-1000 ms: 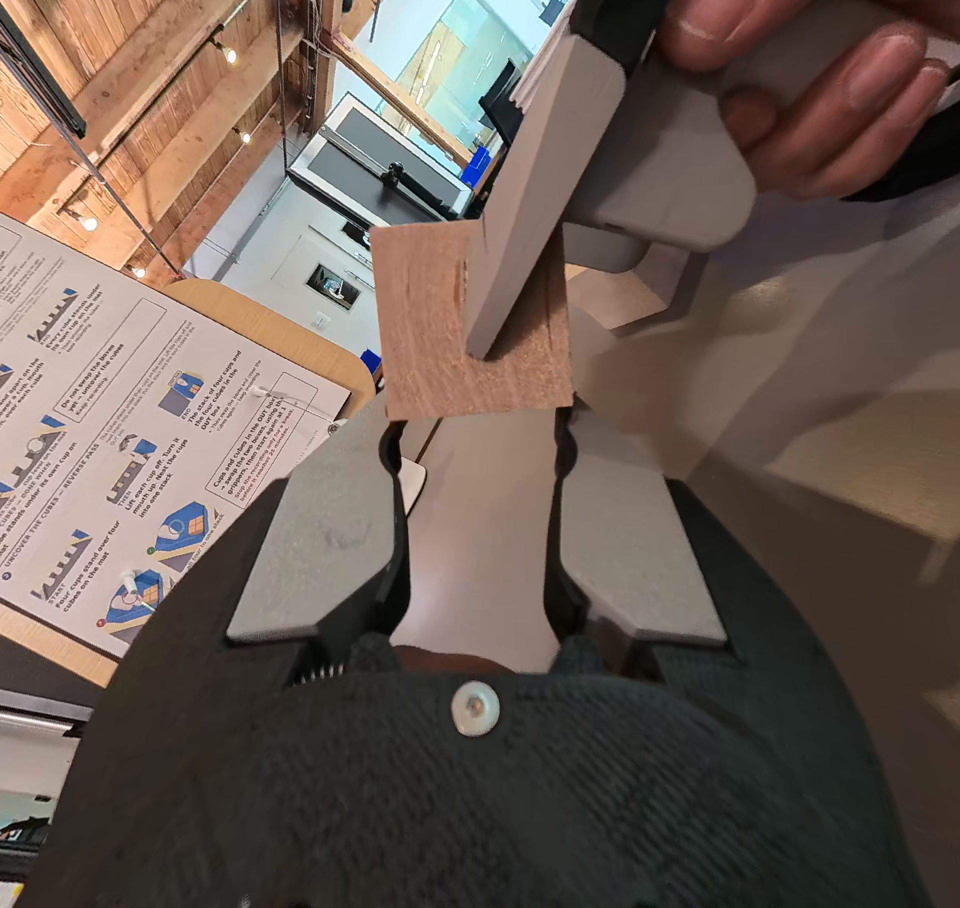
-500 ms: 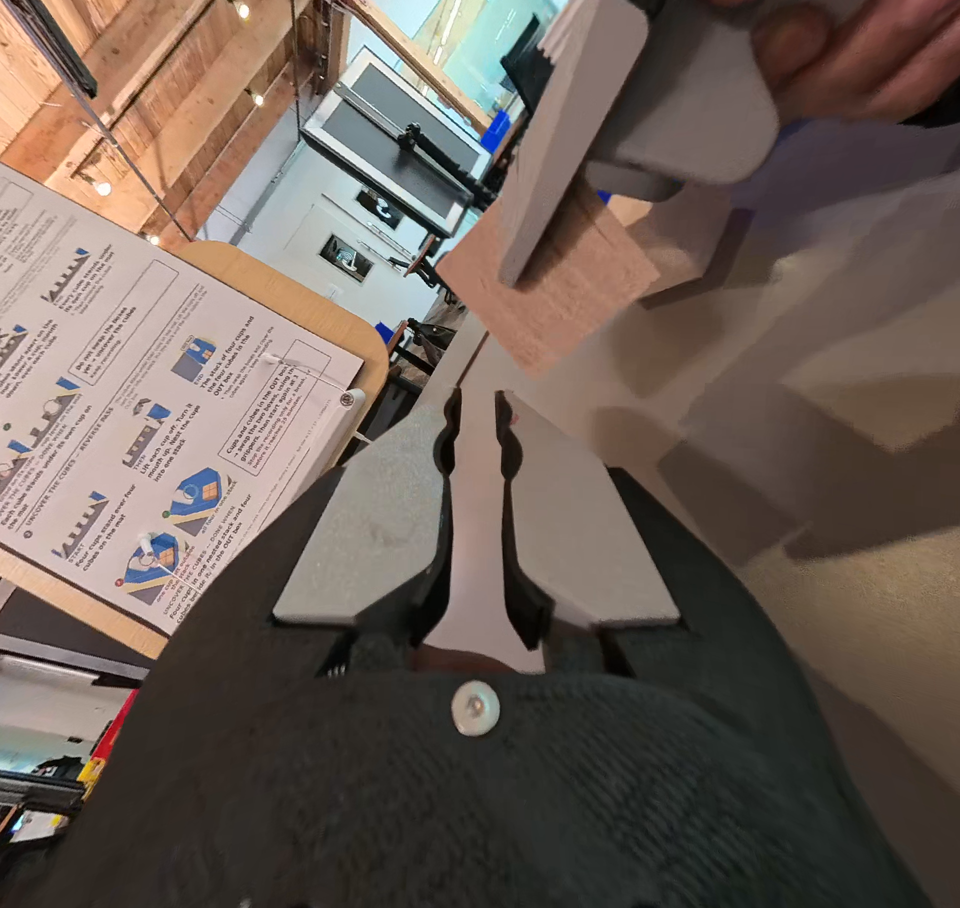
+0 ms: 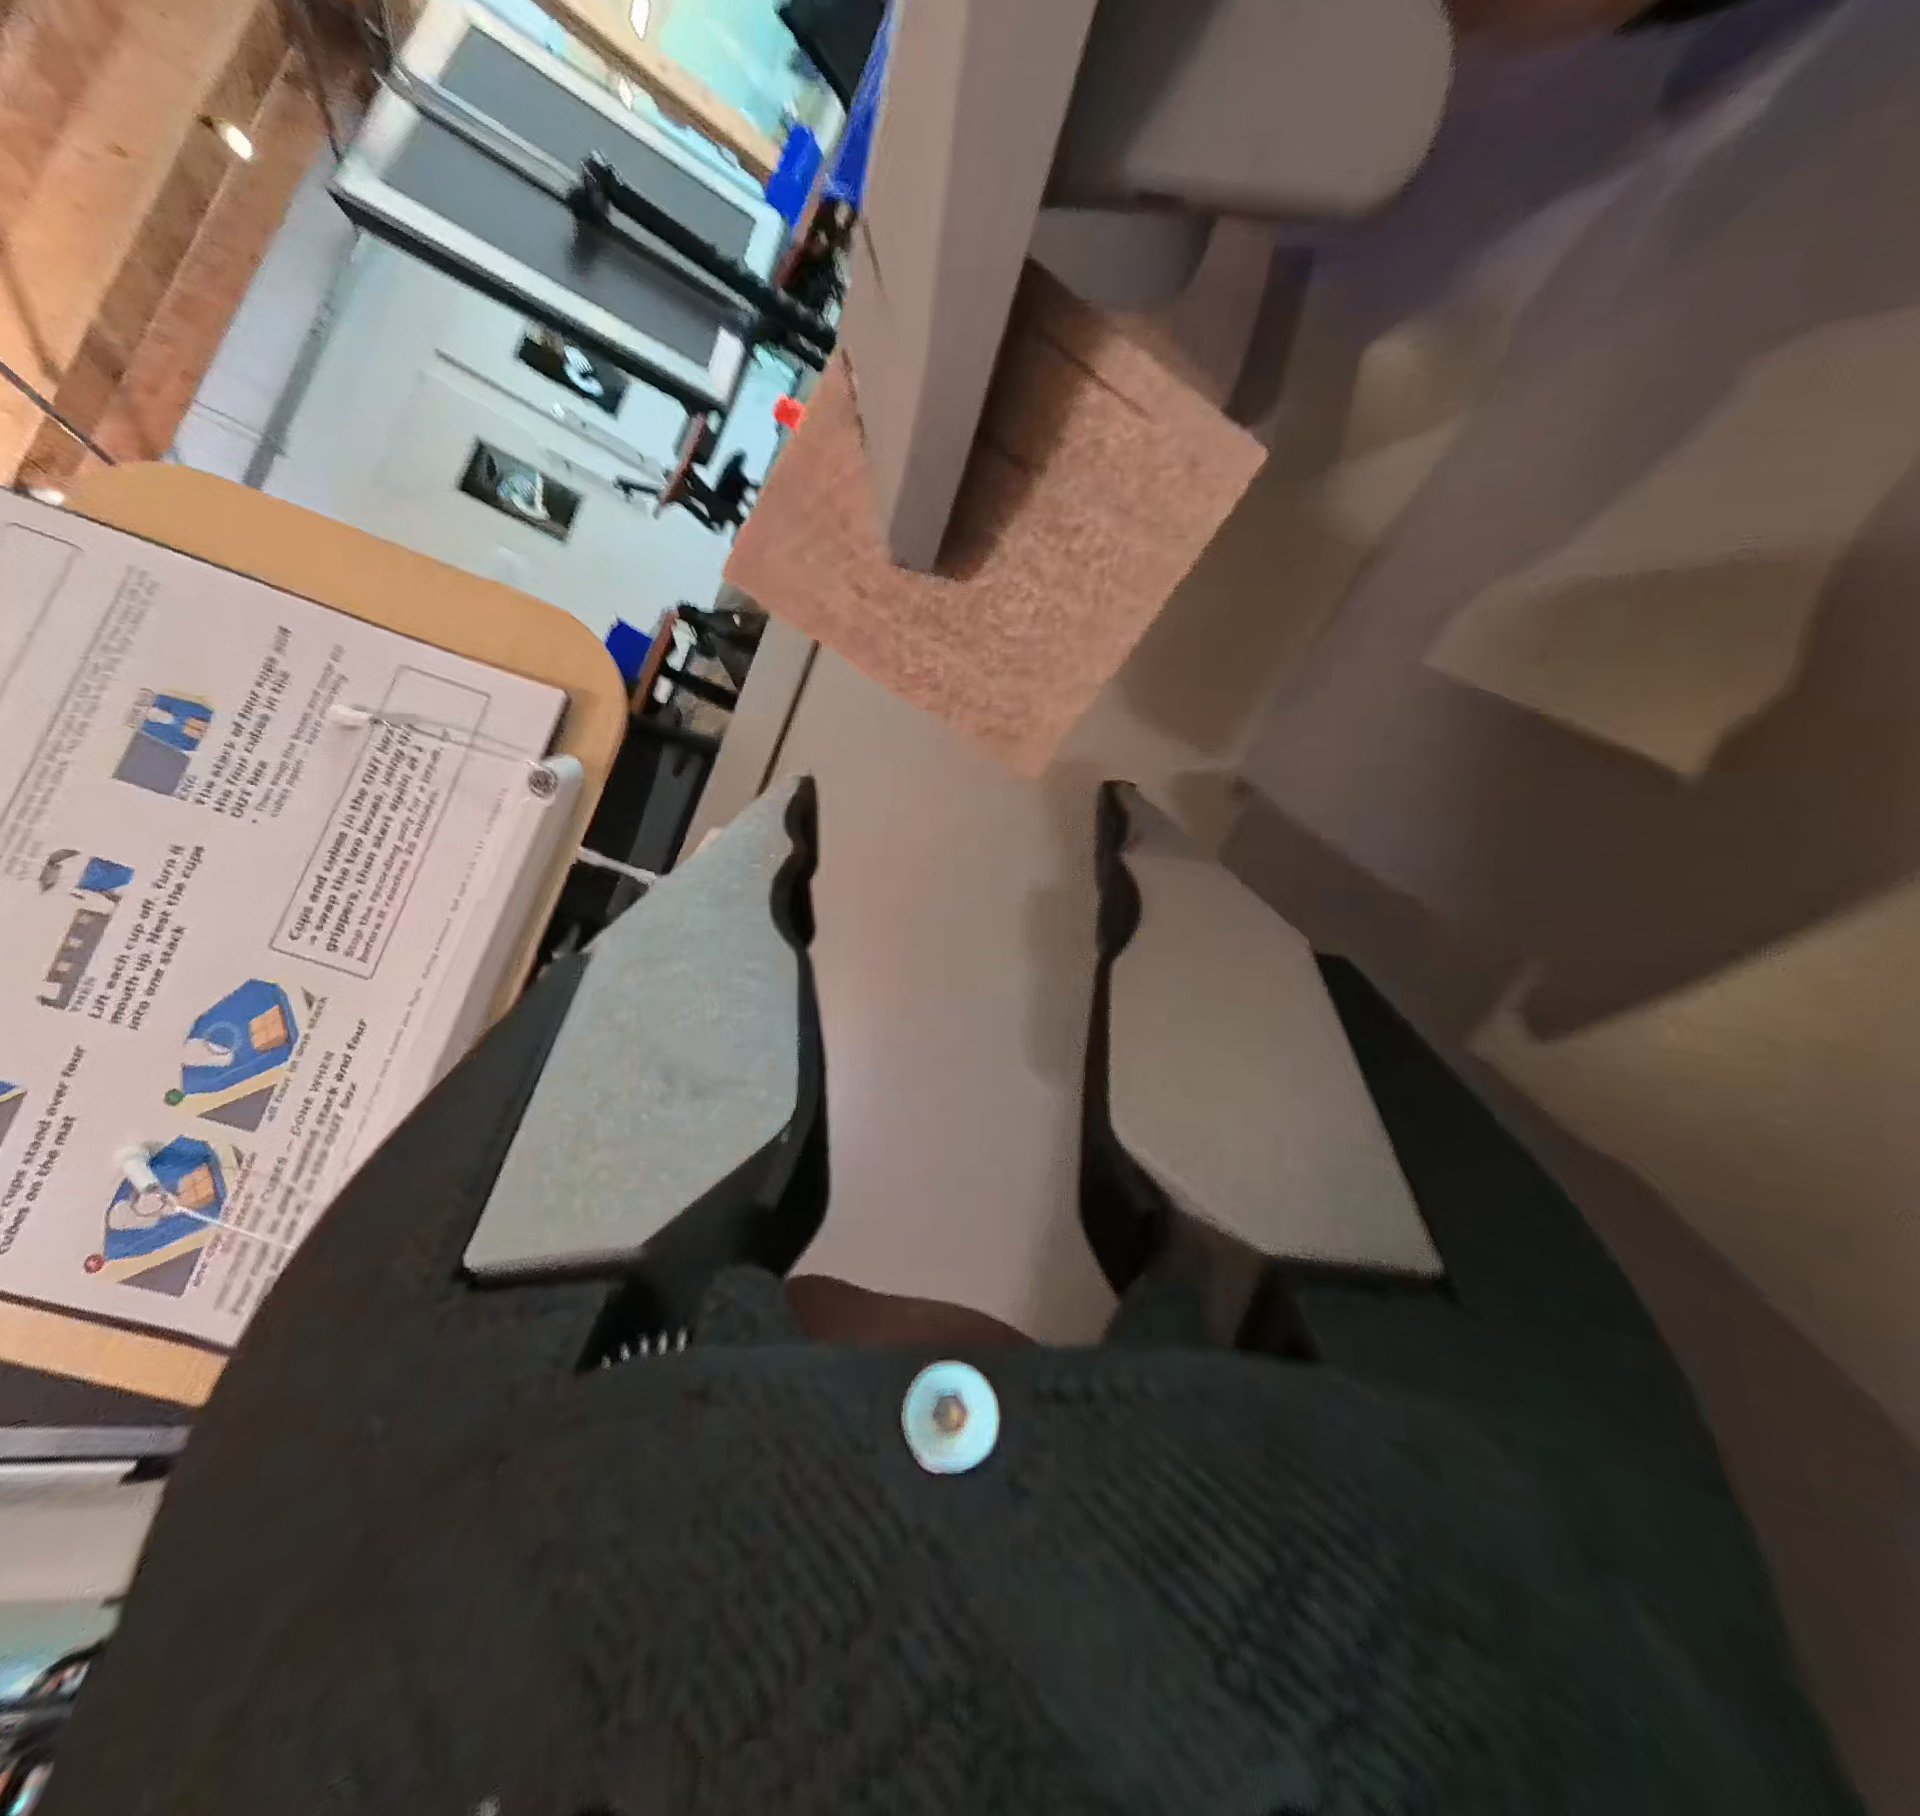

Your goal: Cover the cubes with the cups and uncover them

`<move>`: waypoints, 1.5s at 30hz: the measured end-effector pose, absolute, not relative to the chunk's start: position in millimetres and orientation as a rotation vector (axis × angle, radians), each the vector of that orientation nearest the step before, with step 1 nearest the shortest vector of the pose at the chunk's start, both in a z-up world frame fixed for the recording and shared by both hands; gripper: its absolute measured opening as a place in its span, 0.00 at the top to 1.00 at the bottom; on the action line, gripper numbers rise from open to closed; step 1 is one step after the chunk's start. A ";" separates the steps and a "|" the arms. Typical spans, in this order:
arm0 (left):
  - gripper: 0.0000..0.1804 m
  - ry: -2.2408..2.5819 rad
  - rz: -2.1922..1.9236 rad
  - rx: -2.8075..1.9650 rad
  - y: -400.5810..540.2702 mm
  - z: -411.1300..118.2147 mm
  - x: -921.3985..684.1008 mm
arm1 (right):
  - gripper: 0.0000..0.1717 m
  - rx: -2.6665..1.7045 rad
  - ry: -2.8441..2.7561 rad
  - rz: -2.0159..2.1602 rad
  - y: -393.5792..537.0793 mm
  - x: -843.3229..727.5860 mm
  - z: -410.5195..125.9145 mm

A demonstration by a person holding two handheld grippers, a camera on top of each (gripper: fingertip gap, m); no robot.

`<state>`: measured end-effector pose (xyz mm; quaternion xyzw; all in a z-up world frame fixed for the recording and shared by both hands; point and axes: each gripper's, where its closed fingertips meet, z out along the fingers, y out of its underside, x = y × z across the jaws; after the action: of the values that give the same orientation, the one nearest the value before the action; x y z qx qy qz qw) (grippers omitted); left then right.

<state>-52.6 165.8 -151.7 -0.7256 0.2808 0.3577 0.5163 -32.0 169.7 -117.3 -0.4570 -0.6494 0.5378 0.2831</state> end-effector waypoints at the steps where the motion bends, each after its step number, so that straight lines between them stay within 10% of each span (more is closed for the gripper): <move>1: 0.66 0.672 0.850 -1.701 165.7 -145.7 -47.8 | 0.66 -1.215 -1.739 1.463 167.9 -30.8 -115.2; 45: 0.62 0.782 0.838 -1.311 154.3 -88.1 19.0 | 0.68 -1.143 -1.958 2.039 130.4 9.9 -97.5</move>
<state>19.0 154.3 -88.1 -0.5759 0.3434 0.3679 0.6443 9.9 130.4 -97.5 -0.3744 -0.6415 0.6679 0.0462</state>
